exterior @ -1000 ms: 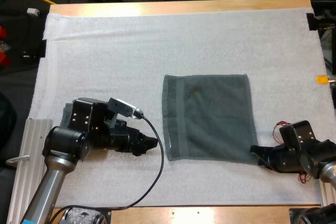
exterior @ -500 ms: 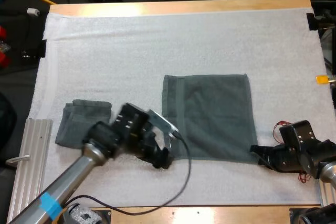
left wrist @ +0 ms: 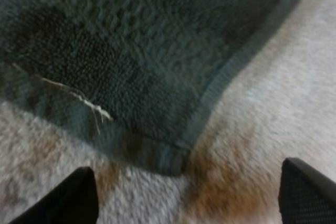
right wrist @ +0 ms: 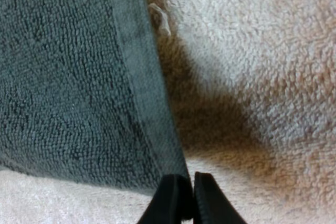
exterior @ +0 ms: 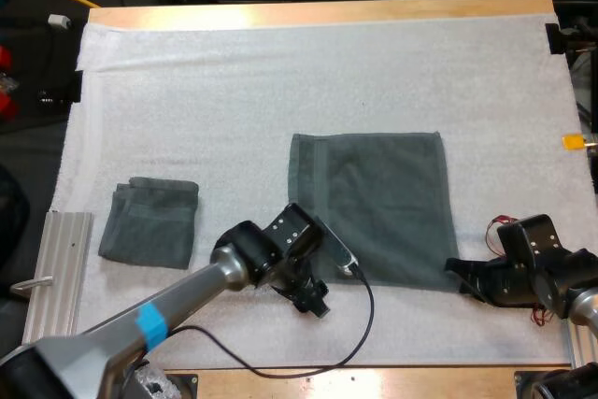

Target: Pick towel from pile, fold and stack

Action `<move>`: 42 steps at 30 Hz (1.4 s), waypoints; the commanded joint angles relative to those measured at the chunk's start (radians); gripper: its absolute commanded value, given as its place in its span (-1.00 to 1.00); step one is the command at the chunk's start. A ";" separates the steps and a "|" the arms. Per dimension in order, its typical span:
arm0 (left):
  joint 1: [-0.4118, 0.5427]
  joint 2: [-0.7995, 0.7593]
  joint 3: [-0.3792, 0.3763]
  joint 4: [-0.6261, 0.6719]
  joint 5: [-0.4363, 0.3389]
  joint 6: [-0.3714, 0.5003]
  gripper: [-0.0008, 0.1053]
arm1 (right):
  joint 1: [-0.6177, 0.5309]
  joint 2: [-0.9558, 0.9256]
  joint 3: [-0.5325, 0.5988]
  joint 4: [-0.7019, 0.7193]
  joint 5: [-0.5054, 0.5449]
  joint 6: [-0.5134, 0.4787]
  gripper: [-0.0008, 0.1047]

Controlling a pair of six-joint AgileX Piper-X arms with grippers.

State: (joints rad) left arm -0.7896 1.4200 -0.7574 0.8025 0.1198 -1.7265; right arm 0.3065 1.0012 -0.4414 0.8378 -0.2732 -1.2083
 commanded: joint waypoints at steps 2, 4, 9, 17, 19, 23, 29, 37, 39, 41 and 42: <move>-0.004 0.031 -0.004 -0.029 -0.019 -0.003 0.30 | 0.002 -0.005 0.002 0.006 0.002 -0.007 -0.99; -0.004 0.055 -0.004 -0.053 -0.019 -0.003 0.30 | 0.002 -0.005 0.002 0.006 0.002 -0.007 -0.99; -0.004 0.075 -0.004 -0.077 -0.019 -0.003 0.07 | 0.002 -0.005 0.002 0.006 0.002 -0.007 -0.99; -0.004 0.075 -0.004 -0.080 -0.019 -0.003 -0.50 | 0.002 -0.005 0.002 0.006 0.002 -0.007 -0.99; -0.004 0.075 -0.004 -0.080 -0.019 -0.003 -0.60 | 0.002 -0.005 0.002 0.006 0.002 -0.007 -0.99; -0.004 0.075 -0.004 -0.080 -0.019 -0.003 -0.66 | 0.002 -0.005 0.002 0.006 0.002 -0.007 -0.99; -0.004 0.075 -0.004 -0.075 -0.036 -0.003 -0.98 | 0.002 -0.005 0.002 0.006 0.002 -0.007 -0.99; -0.007 0.054 -0.020 -0.016 -0.085 0.004 -0.98 | 0.002 -0.005 0.002 0.002 0.002 -0.007 -0.99; -0.007 0.026 -0.020 -0.013 -0.087 0.004 -0.98 | 0.002 -0.011 0.002 -0.003 0.002 -0.007 -0.99; -0.007 -0.017 -0.020 -0.014 -0.087 0.004 -0.98 | 0.002 -0.022 0.000 -0.009 0.002 -0.007 -0.99; -0.007 -0.043 -0.020 -0.014 -0.087 0.004 -0.98 | 0.002 -0.033 -0.001 -0.010 0.002 -0.007 -0.99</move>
State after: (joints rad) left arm -0.7904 1.3934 -0.7687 0.7860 0.0503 -1.7204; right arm 0.3065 0.9807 -0.4414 0.8305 -0.2721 -1.2083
